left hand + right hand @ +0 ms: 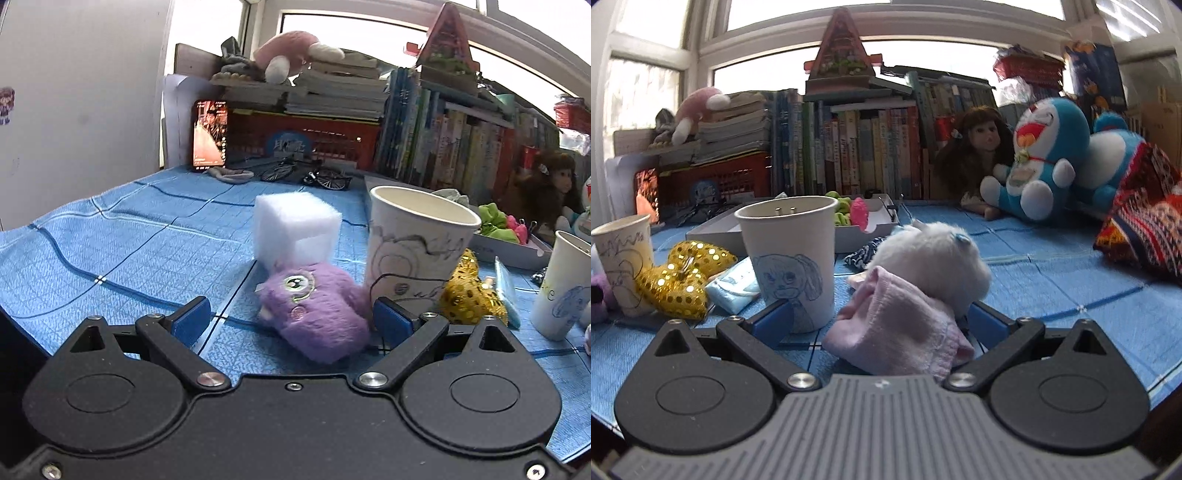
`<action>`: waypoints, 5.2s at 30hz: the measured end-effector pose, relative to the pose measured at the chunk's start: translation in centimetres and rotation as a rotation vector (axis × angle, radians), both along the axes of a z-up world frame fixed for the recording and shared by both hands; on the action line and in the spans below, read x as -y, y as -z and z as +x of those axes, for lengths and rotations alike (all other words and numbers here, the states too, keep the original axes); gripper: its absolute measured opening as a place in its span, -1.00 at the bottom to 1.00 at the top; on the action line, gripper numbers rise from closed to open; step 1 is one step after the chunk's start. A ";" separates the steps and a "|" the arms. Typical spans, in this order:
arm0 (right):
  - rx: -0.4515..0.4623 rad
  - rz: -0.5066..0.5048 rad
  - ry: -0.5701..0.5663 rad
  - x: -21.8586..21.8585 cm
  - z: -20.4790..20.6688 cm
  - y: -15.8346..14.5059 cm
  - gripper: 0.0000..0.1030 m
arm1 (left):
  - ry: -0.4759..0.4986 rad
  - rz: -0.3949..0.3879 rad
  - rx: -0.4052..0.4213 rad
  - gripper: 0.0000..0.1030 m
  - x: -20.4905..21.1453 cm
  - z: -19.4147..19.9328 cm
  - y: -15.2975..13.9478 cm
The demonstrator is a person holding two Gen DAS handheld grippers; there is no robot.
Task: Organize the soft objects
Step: 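Grasp the purple fuzzy plush with the left tool while the right tool grasps the pink sock, then carry the plush and sock to the white tray and open both tools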
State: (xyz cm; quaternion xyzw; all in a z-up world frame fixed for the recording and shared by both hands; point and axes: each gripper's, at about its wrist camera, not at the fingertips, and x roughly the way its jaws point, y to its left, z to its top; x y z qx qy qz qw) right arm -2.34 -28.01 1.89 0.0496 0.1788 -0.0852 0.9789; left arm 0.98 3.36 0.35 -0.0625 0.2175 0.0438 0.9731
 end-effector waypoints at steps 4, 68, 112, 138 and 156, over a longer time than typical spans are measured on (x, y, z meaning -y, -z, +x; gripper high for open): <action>-0.010 0.049 0.016 0.7 0.2 0.3 1.00 | -0.003 -0.020 -0.016 0.77 -0.3 0.5 0.4; 0.095 0.020 -0.171 -2.5 -2.0 -6.3 -0.06 | 0.044 -0.069 0.115 -0.08 -0.8 -0.3 -7.4; -0.107 0.118 -0.172 4.3 16.3 -13.1 -0.06 | 0.387 -0.112 -0.178 -0.08 6.8 17.6 -15.0; -0.437 0.112 -0.203 2.5 27.3 -6.6 -0.06 | 0.331 -0.089 -0.509 -0.08 10.5 29.7 -7.5; -0.469 0.132 -0.186 3.7 28.2 -7.5 -0.05 | 0.313 -0.117 -0.552 -0.06 10.4 31.0 -6.7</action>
